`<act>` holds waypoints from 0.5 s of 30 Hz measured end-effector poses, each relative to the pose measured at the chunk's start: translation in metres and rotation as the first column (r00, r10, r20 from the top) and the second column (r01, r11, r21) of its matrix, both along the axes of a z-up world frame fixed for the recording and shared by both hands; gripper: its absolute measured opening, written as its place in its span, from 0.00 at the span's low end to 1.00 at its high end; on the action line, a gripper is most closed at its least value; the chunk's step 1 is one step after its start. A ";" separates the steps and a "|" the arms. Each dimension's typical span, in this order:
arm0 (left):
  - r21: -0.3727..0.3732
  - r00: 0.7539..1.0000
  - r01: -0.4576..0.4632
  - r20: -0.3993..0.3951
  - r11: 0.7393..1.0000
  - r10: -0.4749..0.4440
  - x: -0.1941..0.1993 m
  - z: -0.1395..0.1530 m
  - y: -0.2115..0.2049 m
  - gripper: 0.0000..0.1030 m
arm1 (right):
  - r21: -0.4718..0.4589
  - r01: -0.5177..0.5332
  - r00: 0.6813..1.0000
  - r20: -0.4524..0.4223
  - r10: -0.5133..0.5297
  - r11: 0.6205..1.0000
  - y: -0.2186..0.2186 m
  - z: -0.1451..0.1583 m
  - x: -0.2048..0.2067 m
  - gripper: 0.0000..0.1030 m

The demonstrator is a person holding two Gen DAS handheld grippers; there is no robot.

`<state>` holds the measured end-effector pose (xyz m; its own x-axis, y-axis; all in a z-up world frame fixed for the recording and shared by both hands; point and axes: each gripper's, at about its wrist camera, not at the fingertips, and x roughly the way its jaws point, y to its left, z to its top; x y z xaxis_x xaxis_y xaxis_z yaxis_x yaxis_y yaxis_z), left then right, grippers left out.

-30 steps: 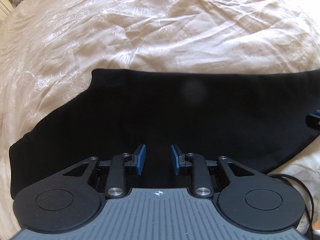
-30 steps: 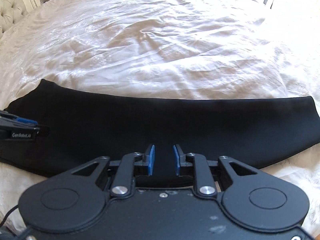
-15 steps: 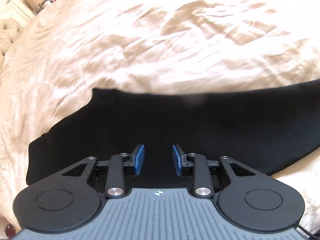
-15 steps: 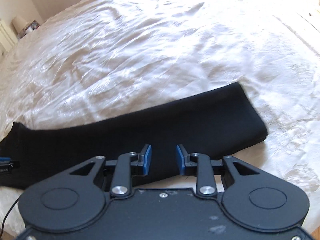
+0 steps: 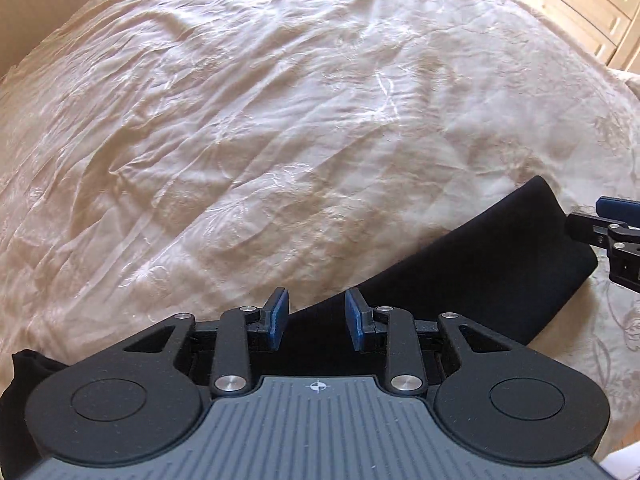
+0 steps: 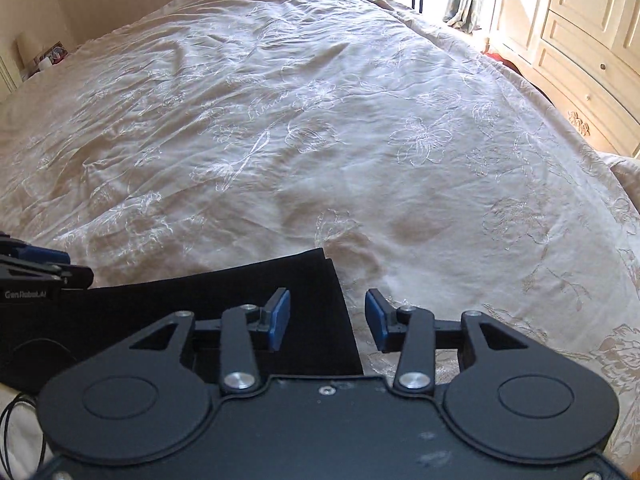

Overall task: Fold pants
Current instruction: 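Grasp the folded trouser end with the right gripper and lift it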

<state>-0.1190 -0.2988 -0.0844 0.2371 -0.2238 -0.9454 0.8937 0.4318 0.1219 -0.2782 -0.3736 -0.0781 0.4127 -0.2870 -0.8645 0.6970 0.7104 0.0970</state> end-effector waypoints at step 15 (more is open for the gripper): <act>0.175 0.995 0.093 0.016 0.980 -0.097 -0.019 -0.057 0.001 0.30 | 0.281 -0.064 0.997 0.059 0.050 0.957 -0.052 -0.056 -0.001 0.53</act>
<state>-0.1376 -0.2976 -0.1414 0.2456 -0.0789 -0.9661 0.9256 0.3153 0.2096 -0.2797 -0.4261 -0.1340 0.4664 -0.0084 -0.8846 0.6451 0.6874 0.3336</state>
